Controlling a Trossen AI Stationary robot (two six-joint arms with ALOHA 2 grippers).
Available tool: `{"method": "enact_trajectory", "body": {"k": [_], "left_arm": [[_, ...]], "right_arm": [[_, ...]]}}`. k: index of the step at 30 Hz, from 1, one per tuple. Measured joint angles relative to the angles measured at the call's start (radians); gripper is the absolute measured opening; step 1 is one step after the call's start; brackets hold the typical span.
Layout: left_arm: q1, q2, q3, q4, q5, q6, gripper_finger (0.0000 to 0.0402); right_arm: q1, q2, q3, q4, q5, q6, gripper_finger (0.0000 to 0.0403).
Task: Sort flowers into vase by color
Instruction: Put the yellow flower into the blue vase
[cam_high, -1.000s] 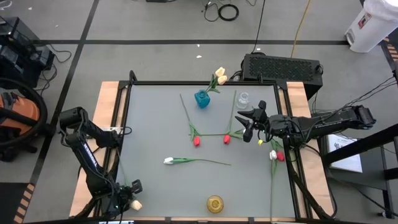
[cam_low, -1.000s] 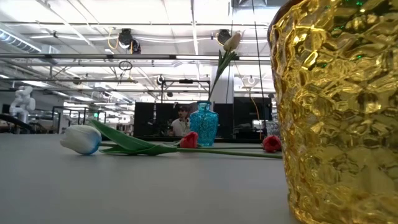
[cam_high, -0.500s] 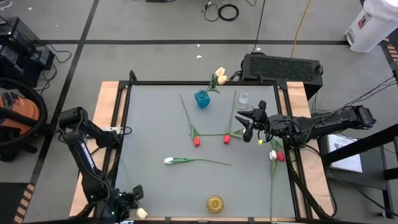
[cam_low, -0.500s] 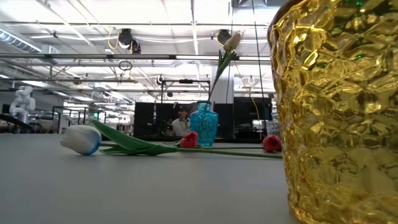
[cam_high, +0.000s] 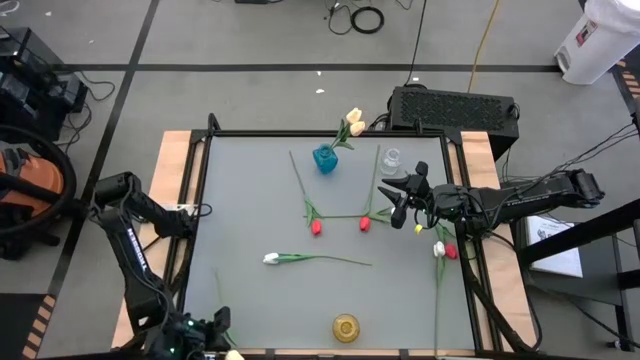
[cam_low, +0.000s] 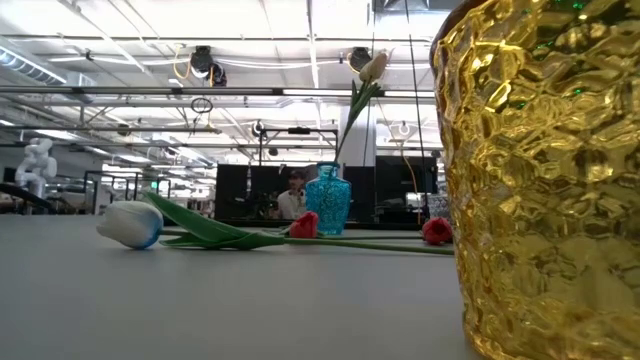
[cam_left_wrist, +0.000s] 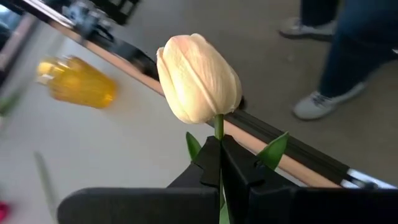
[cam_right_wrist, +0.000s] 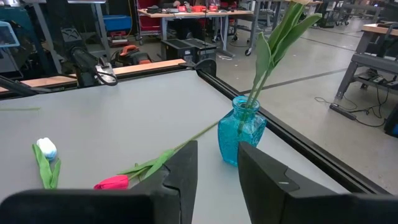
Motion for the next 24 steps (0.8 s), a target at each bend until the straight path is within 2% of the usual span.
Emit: {"method": "enact_trajectory", "body": {"k": [11, 20, 24], "left_arm": [[0.047, 0.0, 0.058, 0.103, -0.199, 0.124, 0.0002], [0.18, 0.0, 0.058, 0.231, -0.305, 0.175, 0.0002], [0.255, 0.0, 0.058, 0.291, -0.314, 0.193, 0.0002]], "right_arm": [[0.0, 0.0, 0.0, 0.0, 0.0, 0.0, 0.0105], [0.0, 0.0, 0.0, 0.0, 0.0, 0.0, 0.0105], [0.0, 0.0, 0.0, 0.0, 0.0, 0.0, 0.0105]]}}
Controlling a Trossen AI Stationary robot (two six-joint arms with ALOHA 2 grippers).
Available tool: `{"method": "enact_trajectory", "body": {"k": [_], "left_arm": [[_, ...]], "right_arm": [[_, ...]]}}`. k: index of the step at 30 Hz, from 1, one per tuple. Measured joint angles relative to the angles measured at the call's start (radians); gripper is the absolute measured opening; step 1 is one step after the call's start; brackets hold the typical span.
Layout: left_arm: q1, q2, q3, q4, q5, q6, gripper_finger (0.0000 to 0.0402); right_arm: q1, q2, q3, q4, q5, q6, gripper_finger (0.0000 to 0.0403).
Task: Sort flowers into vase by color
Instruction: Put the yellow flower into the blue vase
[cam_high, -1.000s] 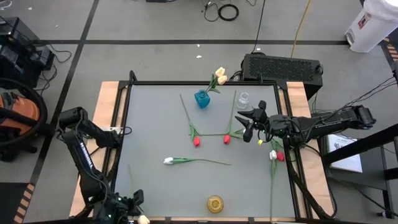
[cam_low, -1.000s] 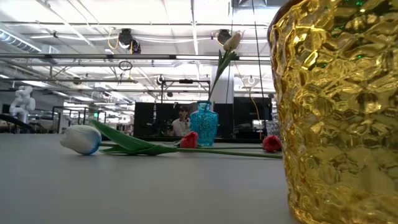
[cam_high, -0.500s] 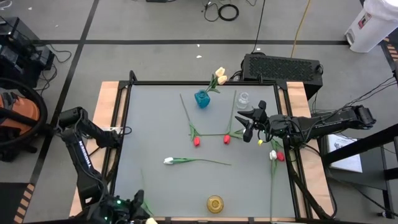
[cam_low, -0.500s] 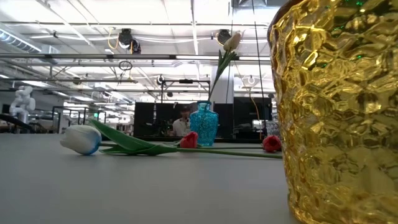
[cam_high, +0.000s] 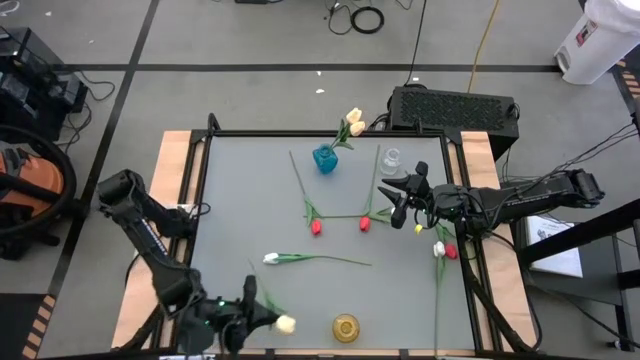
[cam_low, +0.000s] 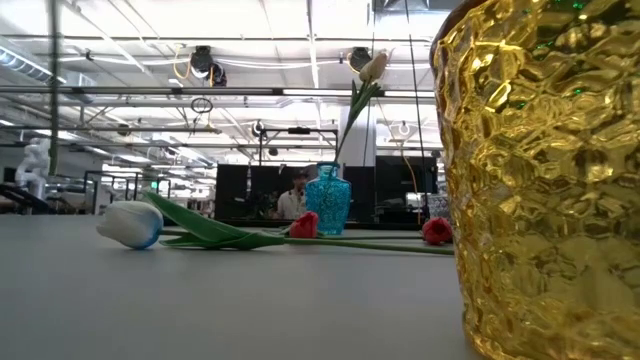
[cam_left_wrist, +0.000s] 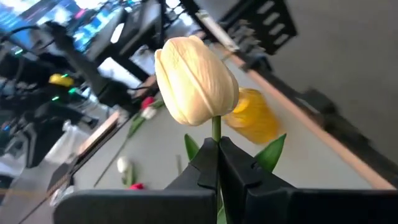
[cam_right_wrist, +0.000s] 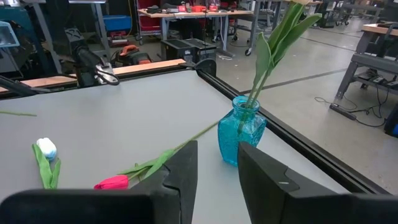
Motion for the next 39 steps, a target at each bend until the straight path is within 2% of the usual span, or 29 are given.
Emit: {"method": "enact_trajectory", "body": {"k": [4, 7, 21, 27, 30, 35, 39], "left_arm": [[0.076, -0.01, 0.0, 0.052, 0.004, 0.05, 0.0002], [0.142, -0.05, 0.0, 0.08, 0.056, 0.078, 0.0002], [0.515, -0.292, 0.0, 0.084, 0.367, 0.2, 0.0002], [0.692, -0.364, -0.001, 0.17, 0.564, 0.234, 0.0002], [0.779, -0.388, -0.001, 0.195, 0.64, 0.234, 0.0002], [0.914, -0.396, -0.001, 0.246, 0.707, 0.241, 0.0002], [1.022, -0.396, -0.001, 0.288, 0.789, 0.179, 0.0002]], "right_arm": [[0.0, 0.0, 0.0, 0.0, 0.0, 0.0, 0.0105], [0.0, 0.0, 0.0, 0.0, 0.0, 0.0, 0.0105], [0.0, 0.0, 0.0, 0.0, 0.0, 0.0, 0.0105], [0.0, 0.0, 0.0, 0.0, 0.0, 0.0, 0.0105], [0.0, 0.0, 0.0, 0.0, 0.0, 0.0, 0.0105], [0.0, 0.0, 0.0, 0.0, 0.0, 0.0, 0.0105], [0.0, 0.0, 0.0, 0.0, 0.0, 0.0, 0.0105]]}}
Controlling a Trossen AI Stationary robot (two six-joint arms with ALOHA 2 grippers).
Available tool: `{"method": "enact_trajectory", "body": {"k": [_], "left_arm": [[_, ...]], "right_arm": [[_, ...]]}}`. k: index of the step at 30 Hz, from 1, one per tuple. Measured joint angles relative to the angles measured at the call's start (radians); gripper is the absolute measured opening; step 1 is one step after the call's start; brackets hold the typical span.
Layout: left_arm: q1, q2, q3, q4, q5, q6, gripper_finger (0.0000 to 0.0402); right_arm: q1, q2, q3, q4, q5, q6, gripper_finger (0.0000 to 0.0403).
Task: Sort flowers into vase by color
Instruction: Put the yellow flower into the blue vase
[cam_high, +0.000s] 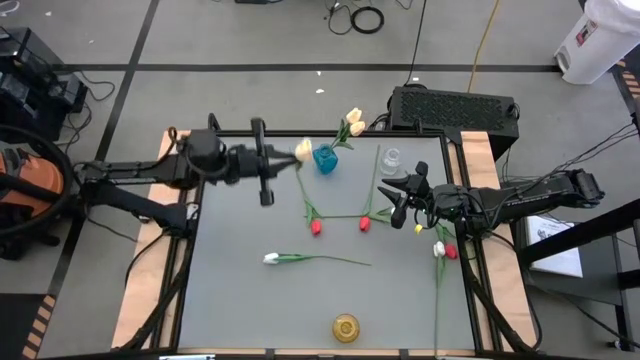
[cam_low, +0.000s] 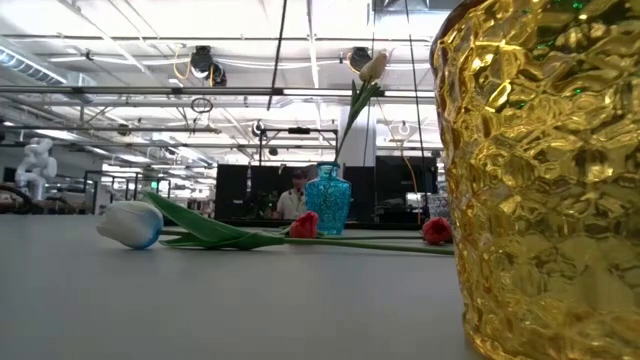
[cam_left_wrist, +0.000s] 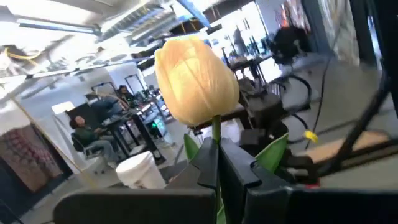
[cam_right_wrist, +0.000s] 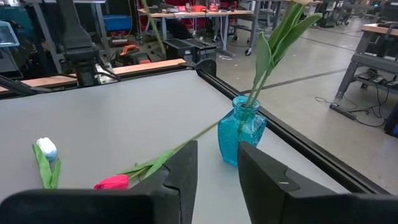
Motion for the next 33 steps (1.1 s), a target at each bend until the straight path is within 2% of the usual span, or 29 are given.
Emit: {"method": "enact_trajectory", "body": {"k": [5, 13, 25, 33], "left_arm": [[0.114, 0.0, 0.0, 0.042, 0.101, -0.061, 0.0002], [0.268, 0.0, 0.0, 0.072, 0.125, -0.063, 0.0002], [0.55, 0.003, 0.0, 0.122, 0.356, -0.173, 0.0002], [0.684, 0.041, 0.0, 0.185, 0.516, -0.298, 0.0002]], "right_arm": [[0.0, 0.0, 0.0, 0.0, 0.0, 0.0, 0.0105], [0.0, 0.0, 0.0, 0.0, 0.0, 0.0, 0.0105], [0.0, 0.0, 0.0, 0.0, 0.0, 0.0, 0.0105], [0.0, 0.0, 0.0, 0.0, 0.0, 0.0, 0.0105]]}}
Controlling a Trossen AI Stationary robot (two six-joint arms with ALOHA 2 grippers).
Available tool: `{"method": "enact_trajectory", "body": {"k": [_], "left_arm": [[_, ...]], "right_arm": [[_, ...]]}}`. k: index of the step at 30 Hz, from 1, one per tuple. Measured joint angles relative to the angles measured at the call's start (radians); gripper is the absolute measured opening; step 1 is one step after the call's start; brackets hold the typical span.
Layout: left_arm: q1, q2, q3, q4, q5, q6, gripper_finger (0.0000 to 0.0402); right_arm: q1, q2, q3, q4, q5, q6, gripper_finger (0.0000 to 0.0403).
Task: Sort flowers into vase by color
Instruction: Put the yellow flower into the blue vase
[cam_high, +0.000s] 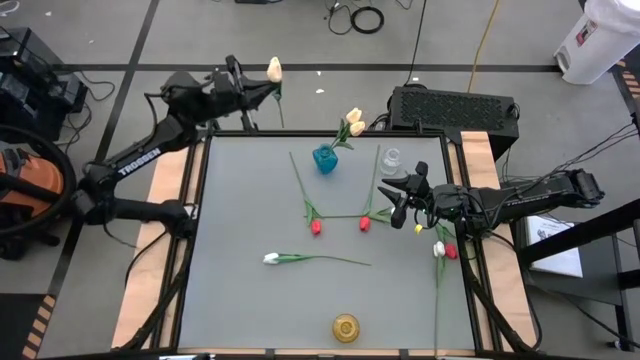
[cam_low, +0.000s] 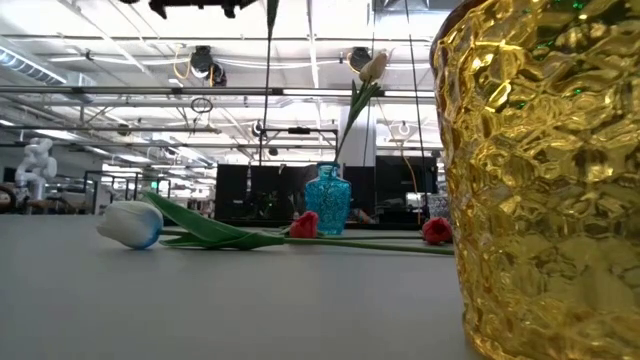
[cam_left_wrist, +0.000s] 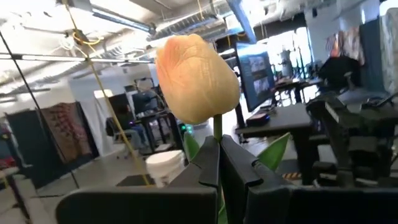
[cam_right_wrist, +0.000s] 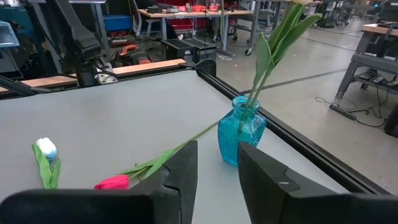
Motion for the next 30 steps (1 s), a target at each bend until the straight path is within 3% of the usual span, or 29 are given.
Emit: {"method": "enact_trajectory", "body": {"k": [18, 30], "left_arm": [[0.06, 0.139, 0.0, 0.28, 0.12, -0.386, 0.0002], [0.008, 0.139, 0.0, 0.275, 0.105, -0.392, 0.0002]], "right_arm": [[0.0, 0.0, 0.0, 0.0, 0.0, 0.0, 0.0105], [0.0, 0.0, 0.0, 0.0, 0.0, 0.0, 0.0105]]}}
